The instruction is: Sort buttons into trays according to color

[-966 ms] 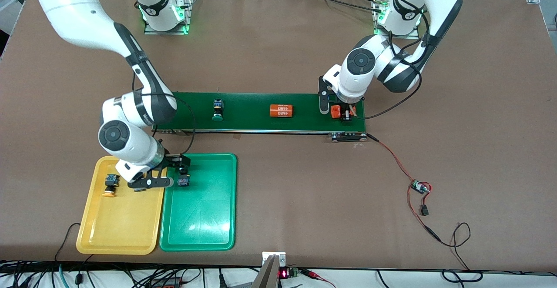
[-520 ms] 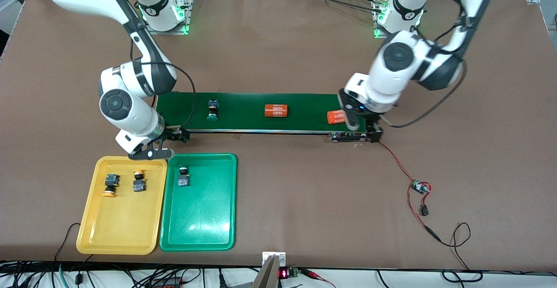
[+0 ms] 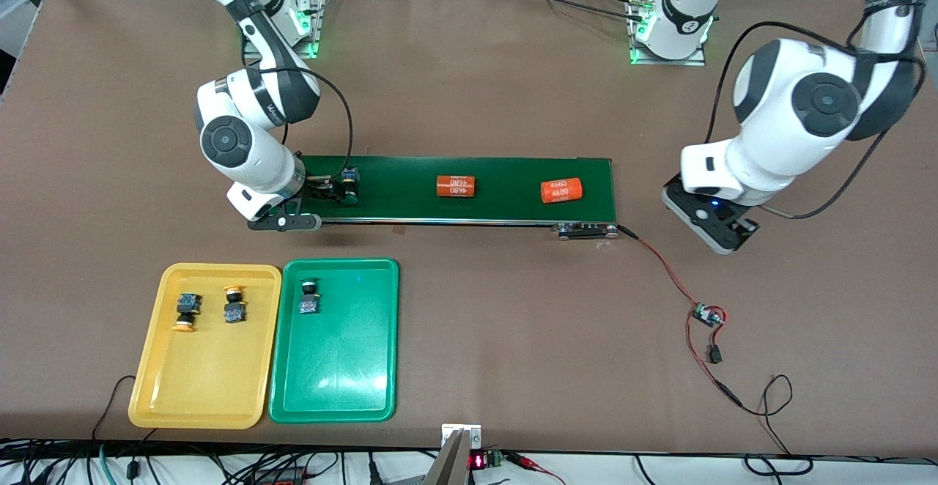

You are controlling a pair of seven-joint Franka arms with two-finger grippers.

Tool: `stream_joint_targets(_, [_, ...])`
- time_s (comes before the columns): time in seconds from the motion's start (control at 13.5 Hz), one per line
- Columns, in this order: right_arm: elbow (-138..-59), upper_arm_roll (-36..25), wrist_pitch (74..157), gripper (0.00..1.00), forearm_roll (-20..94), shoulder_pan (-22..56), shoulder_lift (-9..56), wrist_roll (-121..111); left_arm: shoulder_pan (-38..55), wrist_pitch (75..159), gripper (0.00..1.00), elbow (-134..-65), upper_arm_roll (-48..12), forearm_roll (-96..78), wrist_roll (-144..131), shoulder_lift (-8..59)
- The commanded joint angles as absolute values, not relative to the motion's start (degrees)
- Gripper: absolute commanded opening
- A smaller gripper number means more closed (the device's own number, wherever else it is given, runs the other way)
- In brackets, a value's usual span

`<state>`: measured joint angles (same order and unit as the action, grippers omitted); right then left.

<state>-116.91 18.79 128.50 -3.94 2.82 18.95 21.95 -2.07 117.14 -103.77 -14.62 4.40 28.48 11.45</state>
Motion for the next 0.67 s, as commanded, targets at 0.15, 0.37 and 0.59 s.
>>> stream_joint_targets(0.15, [-120.1,19.3,128.9,1.0,-3.1,3.3,18.4,22.6,-1.6,107.2,1.0,-97.4,-9.3,3.3,7.2,10.6])
stream_joint_targets(0.37, [-120.3,19.6,128.8,1.0,-3.1,3.3,18.5,22.4,-1.5,97.2,1.0,-91.3,-6.2,3.3,-7.4,9.9])
stream_joint_targets(0.59, [-120.3,20.0,128.8,1.0,-3.1,3.2,18.9,22.5,-1.4,96.4,1.0,-88.6,-2.1,2.8,-8.7,9.9])
